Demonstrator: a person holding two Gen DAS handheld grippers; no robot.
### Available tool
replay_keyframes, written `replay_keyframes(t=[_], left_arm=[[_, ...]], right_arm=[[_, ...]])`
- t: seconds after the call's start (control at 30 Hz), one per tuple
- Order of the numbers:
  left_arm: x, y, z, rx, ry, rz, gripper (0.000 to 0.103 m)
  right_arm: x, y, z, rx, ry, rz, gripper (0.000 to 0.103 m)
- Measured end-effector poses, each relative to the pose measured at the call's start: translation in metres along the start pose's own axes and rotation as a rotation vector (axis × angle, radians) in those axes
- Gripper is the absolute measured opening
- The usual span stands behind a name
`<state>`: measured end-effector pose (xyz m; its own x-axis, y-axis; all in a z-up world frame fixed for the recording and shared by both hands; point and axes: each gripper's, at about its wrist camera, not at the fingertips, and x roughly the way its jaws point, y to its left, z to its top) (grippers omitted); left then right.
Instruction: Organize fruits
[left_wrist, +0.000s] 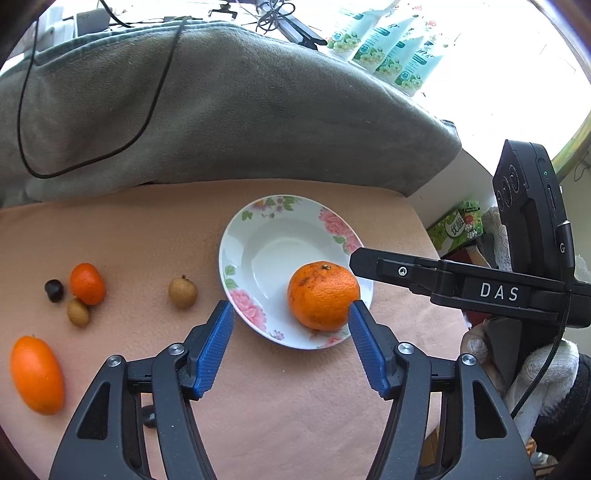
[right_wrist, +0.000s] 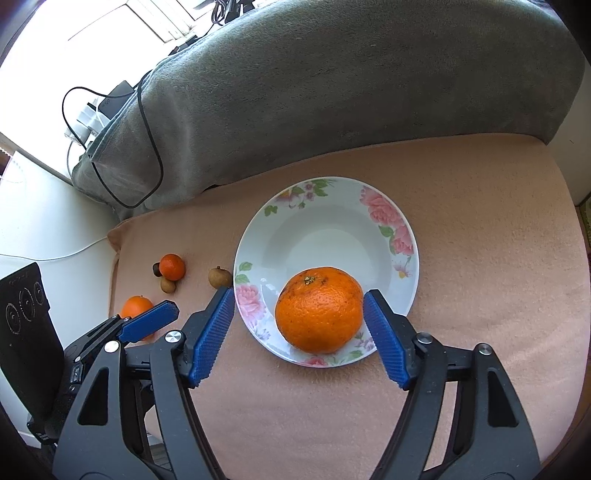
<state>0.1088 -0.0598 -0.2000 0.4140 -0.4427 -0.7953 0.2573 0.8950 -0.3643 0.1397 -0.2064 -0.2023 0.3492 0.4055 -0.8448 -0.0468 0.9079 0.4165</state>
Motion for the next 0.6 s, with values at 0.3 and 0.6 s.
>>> replay_keyframes(t=[0.3,0.6], left_arm=[[-0.024,0.023,-0.013,-0.017,-0.018,0.167,0.066],[-0.051,0.068,-0.034,-0.114,-0.036,0.250,0.073]], right_arm=[[0.006,0.032,-0.006,-0.080,-0.012,-0.021,0.075],[0.027,0.082,-0.017,-0.188,-0.004,0.002,0.076]])
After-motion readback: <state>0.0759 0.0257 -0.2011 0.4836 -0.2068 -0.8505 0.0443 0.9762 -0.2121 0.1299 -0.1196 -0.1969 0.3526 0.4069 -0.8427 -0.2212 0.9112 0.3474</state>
